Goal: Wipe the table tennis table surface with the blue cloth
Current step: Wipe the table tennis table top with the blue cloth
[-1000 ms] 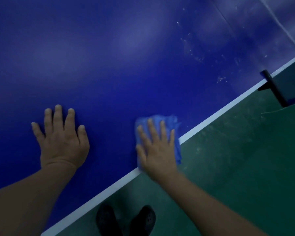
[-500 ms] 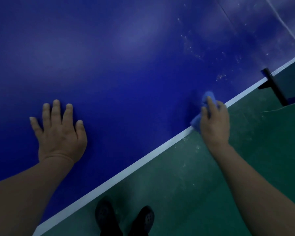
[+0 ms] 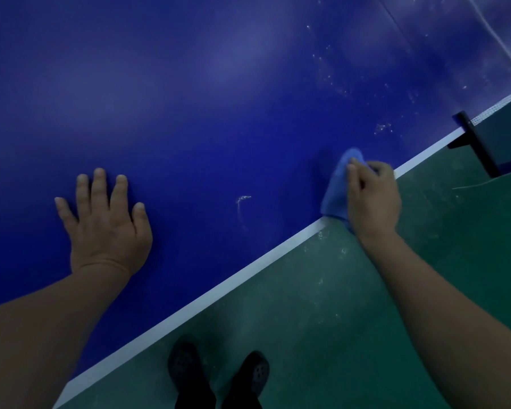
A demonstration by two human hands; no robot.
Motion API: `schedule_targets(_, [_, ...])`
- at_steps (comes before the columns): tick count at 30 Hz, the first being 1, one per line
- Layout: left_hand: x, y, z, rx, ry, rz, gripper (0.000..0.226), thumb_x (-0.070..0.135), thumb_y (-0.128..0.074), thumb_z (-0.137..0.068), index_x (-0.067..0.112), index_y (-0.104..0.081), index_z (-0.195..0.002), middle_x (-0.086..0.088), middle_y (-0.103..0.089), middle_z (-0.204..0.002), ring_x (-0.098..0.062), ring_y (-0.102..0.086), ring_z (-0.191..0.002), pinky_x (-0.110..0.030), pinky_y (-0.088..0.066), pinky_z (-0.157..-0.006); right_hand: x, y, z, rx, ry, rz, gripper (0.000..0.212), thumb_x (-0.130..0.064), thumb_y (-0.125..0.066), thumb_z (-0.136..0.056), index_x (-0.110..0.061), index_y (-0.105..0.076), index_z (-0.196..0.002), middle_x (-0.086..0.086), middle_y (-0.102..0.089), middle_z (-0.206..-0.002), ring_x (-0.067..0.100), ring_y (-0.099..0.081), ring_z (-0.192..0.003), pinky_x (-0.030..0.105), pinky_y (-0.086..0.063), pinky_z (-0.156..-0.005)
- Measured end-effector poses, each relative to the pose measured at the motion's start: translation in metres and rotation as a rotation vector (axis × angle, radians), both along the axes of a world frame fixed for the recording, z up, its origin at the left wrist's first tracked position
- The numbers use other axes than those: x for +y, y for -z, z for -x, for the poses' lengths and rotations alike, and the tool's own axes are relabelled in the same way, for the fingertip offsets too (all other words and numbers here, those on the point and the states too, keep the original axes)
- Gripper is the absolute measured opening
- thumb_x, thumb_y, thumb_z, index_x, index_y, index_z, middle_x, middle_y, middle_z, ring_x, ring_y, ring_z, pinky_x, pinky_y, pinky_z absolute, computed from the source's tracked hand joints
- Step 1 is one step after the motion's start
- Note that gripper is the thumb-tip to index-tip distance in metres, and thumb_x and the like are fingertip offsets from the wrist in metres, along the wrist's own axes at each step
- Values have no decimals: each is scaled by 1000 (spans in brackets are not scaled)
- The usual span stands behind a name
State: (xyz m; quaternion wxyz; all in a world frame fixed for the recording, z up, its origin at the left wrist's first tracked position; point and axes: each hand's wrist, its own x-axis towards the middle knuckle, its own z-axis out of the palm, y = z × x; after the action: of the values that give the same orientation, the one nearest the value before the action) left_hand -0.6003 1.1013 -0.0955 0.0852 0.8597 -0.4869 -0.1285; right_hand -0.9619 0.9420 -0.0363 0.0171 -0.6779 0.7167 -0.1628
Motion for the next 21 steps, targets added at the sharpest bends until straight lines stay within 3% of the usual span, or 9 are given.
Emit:
schedule_targets(4, [0, 1, 1, -6, 1, 4, 70, 48, -18, -95, 14, -28, -155, -11, -13, -166, -28, 1, -154, -57, 7, -121, -7, 36, -50, 93, -228, -82, 39, -35, -44, -102, -16, -64, -131, 11, -56, -137, 34, -48, -124, 47, -44, -97])
schedule_targets(8, [0, 2, 1, -13, 0, 4, 70, 49, -18, -95, 15, -27, -155, -10, -12, -166, -27, 2, -154, -56, 7, -121, -26, 53, -96, 132, -135, -171, 54, -36, -27, -98, -22, -45, -147, 6, -38, -156, 36, -25, -146, 58, -15, -120])
schedule_targets(9, [0, 2, 1, -14, 3, 3, 69, 49, -18, -96, 15, -27, -155, -10, -12, -166, -27, 2, -154, -56, 7, -121, -14, 55, -112, 155, -224, -150, 53, -38, -31, -99, -22, -43, -149, 4, -35, -158, 36, -20, -148, 59, -10, -120])
schedule_targets(11, [1, 2, 1, -8, 6, 8, 69, 49, -18, -96, 15, -27, -155, -10, -12, -166, -27, 2, -154, -56, 7, -121, 35, 57, -133, 150, -548, -73, 52, -41, -39, -98, -18, -50, -144, 4, -42, -154, 39, -28, -145, 64, -21, -116])
schedule_targets(13, [2, 3, 0, -4, -1, 11, 69, 48, -18, -96, 14, -27, -155, -10, -12, -166, -27, 2, -154, -57, 7, -121, 93, 58, -126, 179, -969, -89, 49, -41, -43, -99, -18, -53, -141, 3, -46, -152, 36, -33, -143, 59, -23, -117])
schedule_targets(15, [1, 2, 0, -7, -2, 7, 69, 48, -17, -96, 15, -27, -155, -10, -12, -166, -27, 2, -154, -57, 7, -121, 93, 58, -100, 248, -1184, -117, 46, -39, -45, -100, -22, -50, -142, 2, -46, -152, 34, -32, -144, 55, -20, -119])
schedule_targets(16, [1, 2, 0, -9, -2, 6, 69, 48, -17, -96, 15, -27, -155, -10, -12, -166, -27, 2, -154, -57, 6, -121, 70, 61, -88, 269, -1149, -72, 45, -38, -45, -100, -22, -51, -141, 3, -49, -149, 37, -35, -142, 58, -23, -116])
schedule_targets(18, [-1, 2, 0, -14, 0, 4, 69, 49, -16, -96, 15, -26, -155, -10, -12, -166, -28, 2, -154, -57, 6, -121, 10, 62, -74, 297, -804, -28, 44, -32, -41, -98, -18, -53, -138, 7, -50, -147, 45, -36, -139, 68, -27, -109])
schedule_targets(21, [0, 3, 0, -14, 6, 2, 70, 49, -15, -96, 15, -26, -156, -10, -11, -166, -27, 3, -154, -57, 6, -121, -48, 52, -63, 224, -211, -201, 48, -23, -34, -99, -16, -45, -145, 2, -30, -161, 42, -11, -149, 63, -8, -118])
